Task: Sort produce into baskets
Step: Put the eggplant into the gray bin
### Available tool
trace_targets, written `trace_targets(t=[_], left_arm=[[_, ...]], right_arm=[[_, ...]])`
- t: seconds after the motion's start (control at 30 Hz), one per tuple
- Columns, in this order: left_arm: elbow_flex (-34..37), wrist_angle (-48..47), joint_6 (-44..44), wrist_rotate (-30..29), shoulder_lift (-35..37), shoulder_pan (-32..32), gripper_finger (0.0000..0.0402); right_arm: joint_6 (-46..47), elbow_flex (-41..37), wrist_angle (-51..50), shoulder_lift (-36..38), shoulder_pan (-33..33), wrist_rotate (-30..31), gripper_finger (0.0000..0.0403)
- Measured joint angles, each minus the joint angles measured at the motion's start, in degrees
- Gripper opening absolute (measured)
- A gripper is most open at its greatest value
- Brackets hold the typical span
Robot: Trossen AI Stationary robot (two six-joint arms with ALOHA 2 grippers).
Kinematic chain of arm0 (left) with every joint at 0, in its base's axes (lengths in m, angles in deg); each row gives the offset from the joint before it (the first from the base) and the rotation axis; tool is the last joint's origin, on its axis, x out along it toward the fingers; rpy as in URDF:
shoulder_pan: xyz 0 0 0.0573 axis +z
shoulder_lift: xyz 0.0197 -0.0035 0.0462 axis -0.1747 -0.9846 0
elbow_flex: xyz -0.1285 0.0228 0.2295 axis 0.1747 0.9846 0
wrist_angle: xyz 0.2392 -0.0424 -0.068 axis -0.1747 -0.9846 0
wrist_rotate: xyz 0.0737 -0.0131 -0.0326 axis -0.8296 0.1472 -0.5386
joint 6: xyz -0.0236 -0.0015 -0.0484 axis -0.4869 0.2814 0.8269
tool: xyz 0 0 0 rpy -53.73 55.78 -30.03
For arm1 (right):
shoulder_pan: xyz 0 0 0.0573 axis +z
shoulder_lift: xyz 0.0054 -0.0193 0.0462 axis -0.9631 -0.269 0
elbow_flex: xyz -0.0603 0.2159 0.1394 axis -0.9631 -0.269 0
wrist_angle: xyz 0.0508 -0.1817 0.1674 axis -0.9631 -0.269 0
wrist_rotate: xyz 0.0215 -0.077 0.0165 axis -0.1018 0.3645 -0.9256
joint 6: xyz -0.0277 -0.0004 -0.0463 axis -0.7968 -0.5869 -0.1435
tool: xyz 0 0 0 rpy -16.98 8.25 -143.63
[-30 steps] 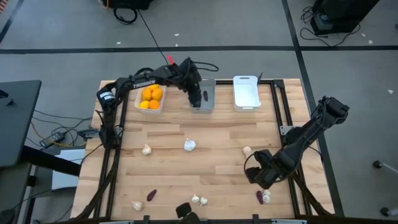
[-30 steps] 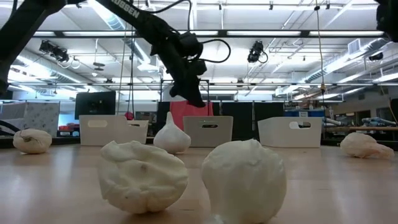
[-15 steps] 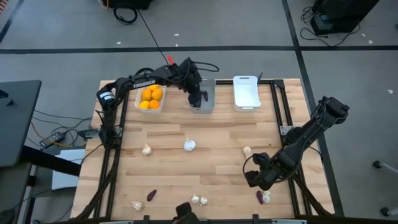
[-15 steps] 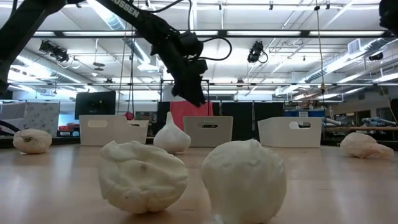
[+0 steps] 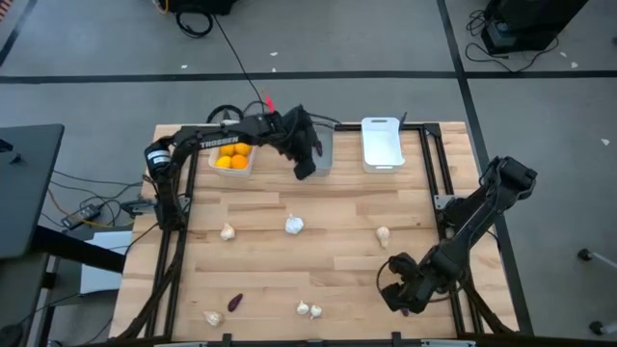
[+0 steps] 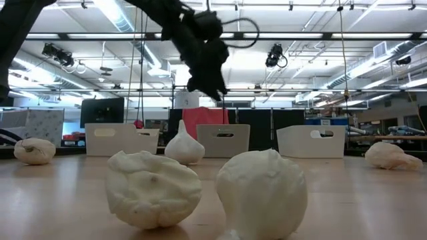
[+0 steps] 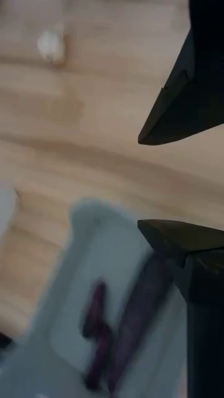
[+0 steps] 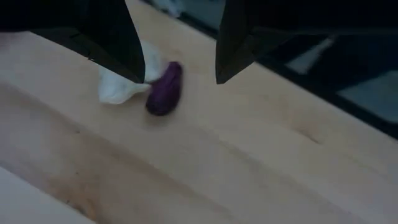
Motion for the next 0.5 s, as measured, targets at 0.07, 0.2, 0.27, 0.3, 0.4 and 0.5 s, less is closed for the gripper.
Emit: trace_targets(t=[0.07, 0.2, 0.27, 0.3, 0.4, 0.5], left_arm=[[-0.6, 0.9, 2.0, -1.1, 0.0, -2.8, 0.0213], [-1.8, 2.0, 5.2, -2.4, 0.1, -7.8, 0.0213], [-2.3, 1.6, 6.9, -3.5, 0.1, -9.9, 0.0213], [-2.6, 1.2, 7.7, -3.7, 0.1, -10.9, 0.0213], [-3.3, 0.1, 11.0, -4.4, 0.1, -13.7, 0.0213], [-3.3, -1.6, 13.9, -5.4, 0.1, -16.5, 0.0213]], right_arm=[[-3.8, 0.0, 0.4, -2.5, 0.0, -1.2, 0.0206], [-12.4, 0.0, 0.7, -7.3, 0.3, -1.9, 0.0206], [-15.2, 0.0, 0.8, -9.0, 0.3, -2.4, 0.0206], [-16.3, 0.0, 0.8, -9.7, 0.3, -2.8, 0.0206], [-19.9, 0.0, 0.8, -11.4, 0.3, -5.2, 0.0206], [-23.3, 0.0, 0.7, -12.6, 0.5, -6.4, 0.0203]])
